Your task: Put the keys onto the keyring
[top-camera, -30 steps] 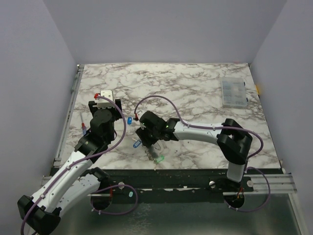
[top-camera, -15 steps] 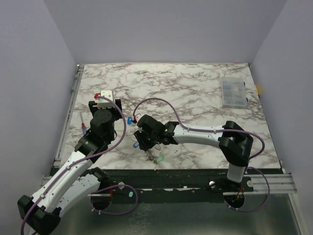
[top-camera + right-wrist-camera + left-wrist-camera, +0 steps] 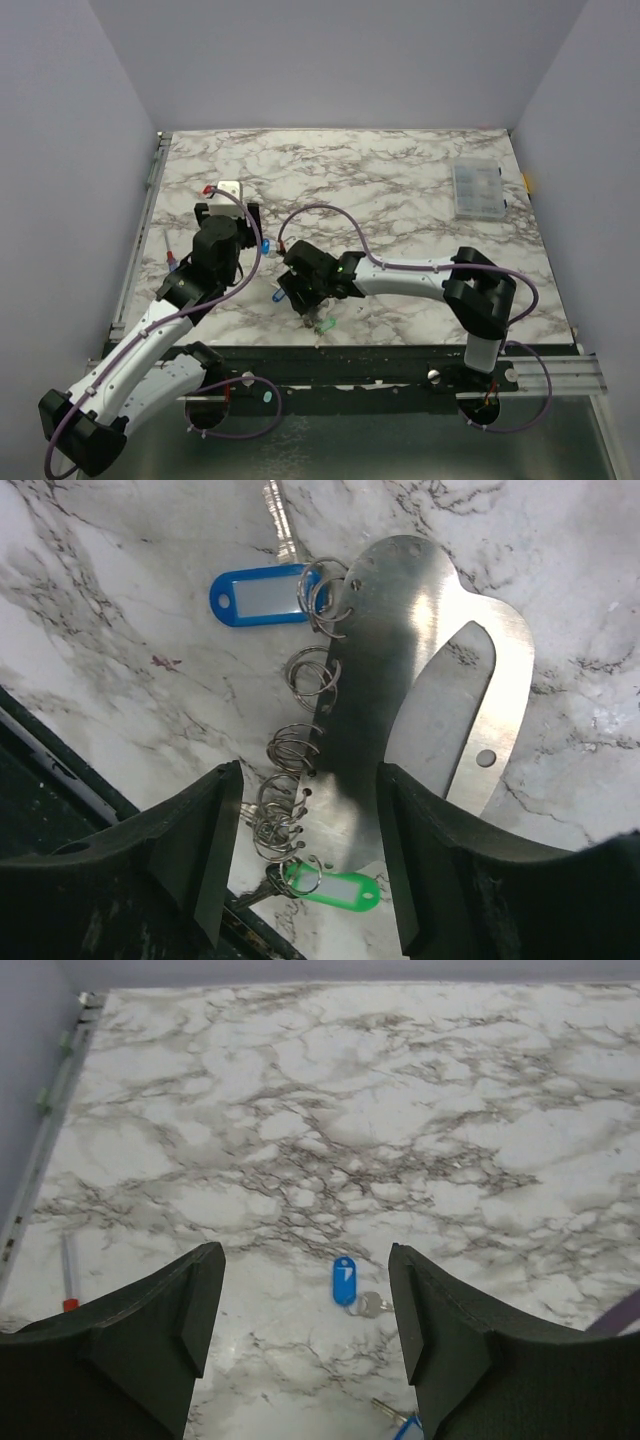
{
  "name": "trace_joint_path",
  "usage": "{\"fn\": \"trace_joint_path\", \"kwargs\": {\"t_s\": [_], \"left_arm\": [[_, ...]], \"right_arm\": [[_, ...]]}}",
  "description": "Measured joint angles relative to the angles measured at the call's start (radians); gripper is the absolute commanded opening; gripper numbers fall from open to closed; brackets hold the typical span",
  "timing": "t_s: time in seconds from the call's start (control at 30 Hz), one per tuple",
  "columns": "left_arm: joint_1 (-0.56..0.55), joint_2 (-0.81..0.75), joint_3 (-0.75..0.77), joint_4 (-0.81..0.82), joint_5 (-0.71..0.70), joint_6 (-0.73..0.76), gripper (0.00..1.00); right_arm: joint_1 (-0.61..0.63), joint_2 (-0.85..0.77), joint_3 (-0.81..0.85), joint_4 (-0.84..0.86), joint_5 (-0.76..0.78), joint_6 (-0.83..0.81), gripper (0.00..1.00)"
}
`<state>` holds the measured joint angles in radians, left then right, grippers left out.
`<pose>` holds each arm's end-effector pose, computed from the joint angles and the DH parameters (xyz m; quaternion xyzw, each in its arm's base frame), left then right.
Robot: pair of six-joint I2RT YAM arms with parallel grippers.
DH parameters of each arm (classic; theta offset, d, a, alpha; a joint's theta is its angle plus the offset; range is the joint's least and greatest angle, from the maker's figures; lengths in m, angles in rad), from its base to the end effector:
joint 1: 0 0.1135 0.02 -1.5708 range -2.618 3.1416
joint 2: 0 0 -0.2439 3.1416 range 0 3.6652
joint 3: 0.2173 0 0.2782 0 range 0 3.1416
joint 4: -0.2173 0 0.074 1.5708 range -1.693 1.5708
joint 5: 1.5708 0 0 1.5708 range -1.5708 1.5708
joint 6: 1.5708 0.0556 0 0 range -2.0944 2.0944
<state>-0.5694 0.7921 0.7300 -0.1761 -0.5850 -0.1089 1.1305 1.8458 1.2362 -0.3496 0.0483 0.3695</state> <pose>0.2191 -0.1038 0.3017 -0.0017 0.7735 0.0169 0.6335 0.1804 0.3767 0.1358 -0.3473 0.8878 0.1883 0.2359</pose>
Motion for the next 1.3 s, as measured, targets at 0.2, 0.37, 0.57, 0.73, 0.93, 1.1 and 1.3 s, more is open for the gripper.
{"fn": "trace_joint_path", "kwargs": {"t_s": [0.2,0.37,0.57,0.73,0.93,1.1,1.3], "left_arm": [[0.001,0.052,0.055,-0.168,0.243,-0.177,0.67],[-0.011,0.105,0.029,-0.274,0.449,-0.307,0.64],[-0.186,0.112,-0.027,-0.318,0.481,-0.431,0.60],[-0.464,0.164,-0.055,-0.294,0.410,-0.448,0.59],[-0.621,0.365,-0.021,-0.266,0.340,-0.336,0.42],[-0.629,0.536,0.060,-0.294,0.291,-0.269,0.36],[-0.629,0.620,0.178,-0.378,0.250,-0.261,0.36]], "right_arm": [[-0.017,-0.035,-0.068,-0.002,0.064,0.018,0.74],[-0.126,-0.171,-0.216,0.002,0.090,0.073,0.75],[-0.285,-0.314,-0.289,0.020,0.150,0.170,0.75],[-0.372,-0.387,-0.364,0.042,0.160,0.222,0.75],[-0.447,-0.459,-0.414,0.044,0.163,0.225,0.75],[-0.450,-0.509,-0.450,0.065,0.161,0.225,0.75],[-0.450,-0.525,-0.478,0.079,0.141,0.223,0.75]]}}
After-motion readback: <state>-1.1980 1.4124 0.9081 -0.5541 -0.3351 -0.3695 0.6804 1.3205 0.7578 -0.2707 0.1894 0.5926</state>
